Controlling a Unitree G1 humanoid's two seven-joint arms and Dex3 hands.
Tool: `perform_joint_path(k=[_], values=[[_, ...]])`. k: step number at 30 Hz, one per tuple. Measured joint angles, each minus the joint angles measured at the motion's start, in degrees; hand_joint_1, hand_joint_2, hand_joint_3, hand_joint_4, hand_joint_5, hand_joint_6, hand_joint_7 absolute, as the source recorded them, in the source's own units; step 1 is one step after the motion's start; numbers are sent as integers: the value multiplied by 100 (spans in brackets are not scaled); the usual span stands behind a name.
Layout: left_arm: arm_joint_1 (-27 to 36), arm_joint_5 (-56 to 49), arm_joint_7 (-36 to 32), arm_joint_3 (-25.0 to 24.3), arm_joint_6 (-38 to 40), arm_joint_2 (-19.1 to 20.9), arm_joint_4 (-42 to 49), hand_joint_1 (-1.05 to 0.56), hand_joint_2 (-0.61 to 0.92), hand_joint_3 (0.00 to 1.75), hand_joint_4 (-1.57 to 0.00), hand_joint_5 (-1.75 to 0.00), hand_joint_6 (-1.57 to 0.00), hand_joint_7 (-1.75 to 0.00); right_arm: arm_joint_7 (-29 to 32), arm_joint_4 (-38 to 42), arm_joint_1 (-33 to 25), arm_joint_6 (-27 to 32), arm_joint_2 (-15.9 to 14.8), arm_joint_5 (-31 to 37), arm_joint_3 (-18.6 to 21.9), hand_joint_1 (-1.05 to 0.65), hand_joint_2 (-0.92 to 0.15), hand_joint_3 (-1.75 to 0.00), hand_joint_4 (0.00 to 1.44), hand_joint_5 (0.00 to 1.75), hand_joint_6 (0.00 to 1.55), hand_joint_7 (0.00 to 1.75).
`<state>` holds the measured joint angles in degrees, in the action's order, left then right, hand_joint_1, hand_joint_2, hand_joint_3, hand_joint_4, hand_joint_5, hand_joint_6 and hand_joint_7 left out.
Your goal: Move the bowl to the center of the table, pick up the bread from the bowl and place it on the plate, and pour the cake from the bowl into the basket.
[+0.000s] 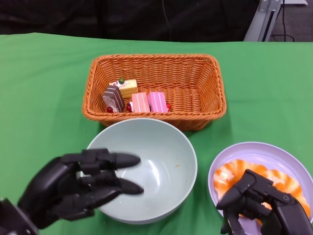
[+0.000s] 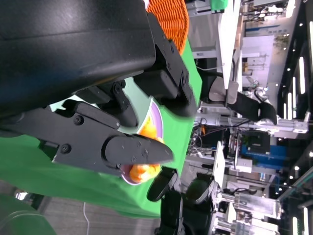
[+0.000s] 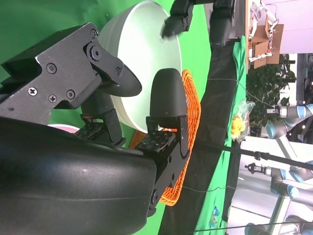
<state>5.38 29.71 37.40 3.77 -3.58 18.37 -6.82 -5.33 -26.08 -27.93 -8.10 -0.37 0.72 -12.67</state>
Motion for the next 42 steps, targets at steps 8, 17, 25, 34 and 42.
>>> perform_joint_path(k=[8, 17, 25, 34, 42], values=[[486, -675, 48, 248, -468, -333, -269, -5, 66, 104, -71, -174, -65, -159, -180, -337, -227, 41, 1, -308, -427, -7, -51, -122, 67, 168, 62, 144], [539, -635, 509, 258, -571, -307, -270, -11, 63, 107, -74, -175, -60, -166, -569, -1089, -406, 440, -362, -809, -782, -6, -46, -127, 73, 165, 67, 141], [646, -637, 551, 251, -483, -236, -503, -12, 58, 118, -75, -175, -63, -161, -527, -1320, -550, 483, -506, -708, -966, -6, -45, -135, 73, 170, 65, 148], [586, -692, 547, 204, -755, -311, -405, -11, 61, 113, -73, -175, -61, -160, -338, -1093, -322, 476, -393, -694, -927, -10, -45, -128, 69, 167, 62, 145], [514, -910, 455, 176, -1102, -537, -164, -11, 66, 105, -70, -175, -59, -160, 2, -846, -156, 259, -190, -422, -818, -9, -48, -126, 68, 166, 63, 144]])
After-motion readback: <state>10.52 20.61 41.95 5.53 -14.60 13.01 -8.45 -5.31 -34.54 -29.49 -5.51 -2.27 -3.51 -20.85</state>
